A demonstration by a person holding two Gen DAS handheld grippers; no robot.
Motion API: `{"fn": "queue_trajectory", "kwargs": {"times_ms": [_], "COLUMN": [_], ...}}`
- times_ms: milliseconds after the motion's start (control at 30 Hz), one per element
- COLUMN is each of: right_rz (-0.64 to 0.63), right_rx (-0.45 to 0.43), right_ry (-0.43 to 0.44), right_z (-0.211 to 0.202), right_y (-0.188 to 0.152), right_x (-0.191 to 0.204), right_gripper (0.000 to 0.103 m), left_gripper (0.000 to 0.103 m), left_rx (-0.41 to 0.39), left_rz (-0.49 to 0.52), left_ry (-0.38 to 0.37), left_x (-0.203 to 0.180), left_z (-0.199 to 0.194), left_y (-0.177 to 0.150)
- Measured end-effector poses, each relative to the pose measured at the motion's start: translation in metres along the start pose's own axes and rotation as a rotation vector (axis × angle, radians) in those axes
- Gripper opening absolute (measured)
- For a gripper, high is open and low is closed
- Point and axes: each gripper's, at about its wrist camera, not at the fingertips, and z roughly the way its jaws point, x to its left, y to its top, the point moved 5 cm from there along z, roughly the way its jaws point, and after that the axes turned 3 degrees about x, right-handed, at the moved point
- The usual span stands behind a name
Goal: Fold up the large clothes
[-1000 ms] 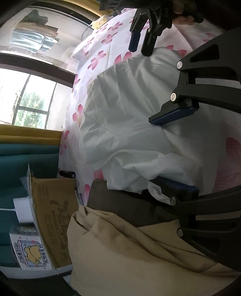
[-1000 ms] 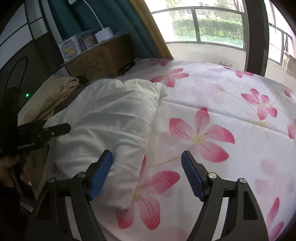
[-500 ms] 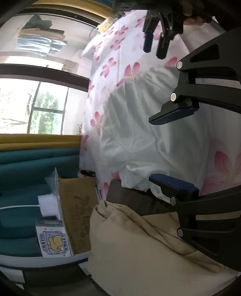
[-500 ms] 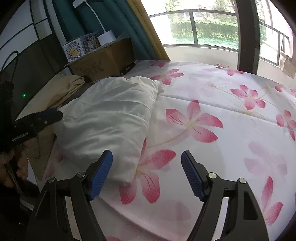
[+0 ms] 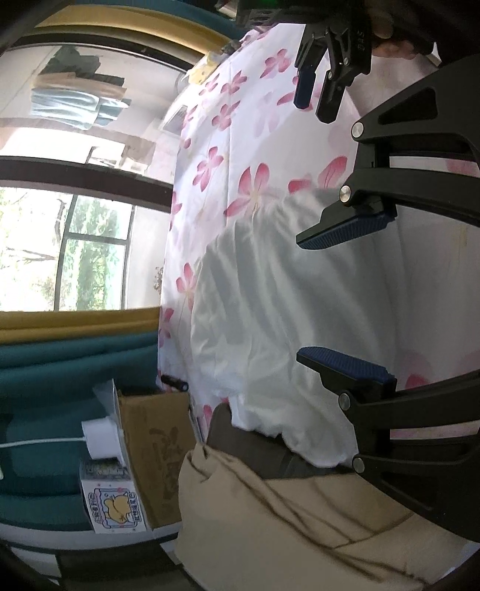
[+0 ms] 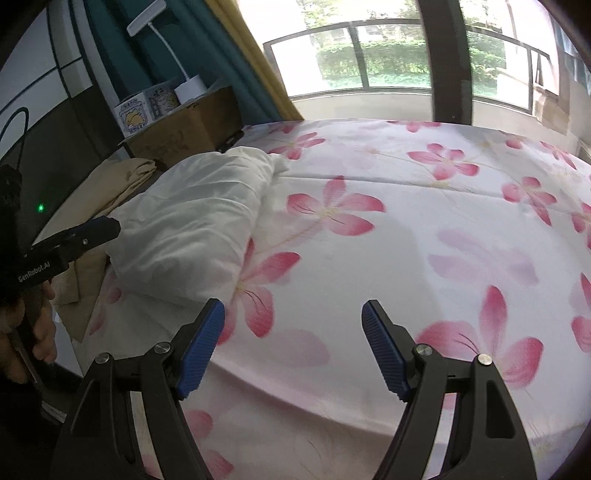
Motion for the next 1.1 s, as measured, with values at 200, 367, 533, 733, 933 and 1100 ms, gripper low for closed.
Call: {"fn": "queue_trajectory", "kwargs": {"times_ms": [200, 367, 533, 733, 933, 1100], "right_rz": [0.026, 0.035, 0.052, 0.071, 0.1, 0.117], "right_rx": [-0.016, -0.031, -0.064, -0.104, -0.15, -0.193], "right_ry": [-0.017, -0.04, -0.059, -0.108, -0.159, -0.201], "right_z": [-0.015, -0.029, -0.046, -0.069, -0.095, -0.118], "right_y": [-0.011, -0.017, -0.02, -0.025, -0.028, -0.028], "right_x": [-0.017, -0.029, -0.041, -0.057, -0.074, -0.084], "right_gripper": [0.076, 0.077, 0.077, 0.088, 0.091, 0.092], "left_gripper": [0.058, 0.058, 0.058, 0.064, 0.067, 0.071], "left_rx": [0.002, -0.009, 0.005, -0.011, -0.047, -0.092], "left_rz": [-0.014, -0.008, 0.026, 0.041, 0.049, 0.079], "left_ry": [-0.038, -0.077, -0.096, -0.125, -0.107, -0.091], "left_x": [-0.024, -0.045, -0.065, -0.087, -0.101, -0.108], "left_z": [0.0, -0.004, -0.003, -0.005, -0.013, -0.026], "left_y": [-0.006, -0.007, -0.007, -0.005, 0.0, 0.006]}}
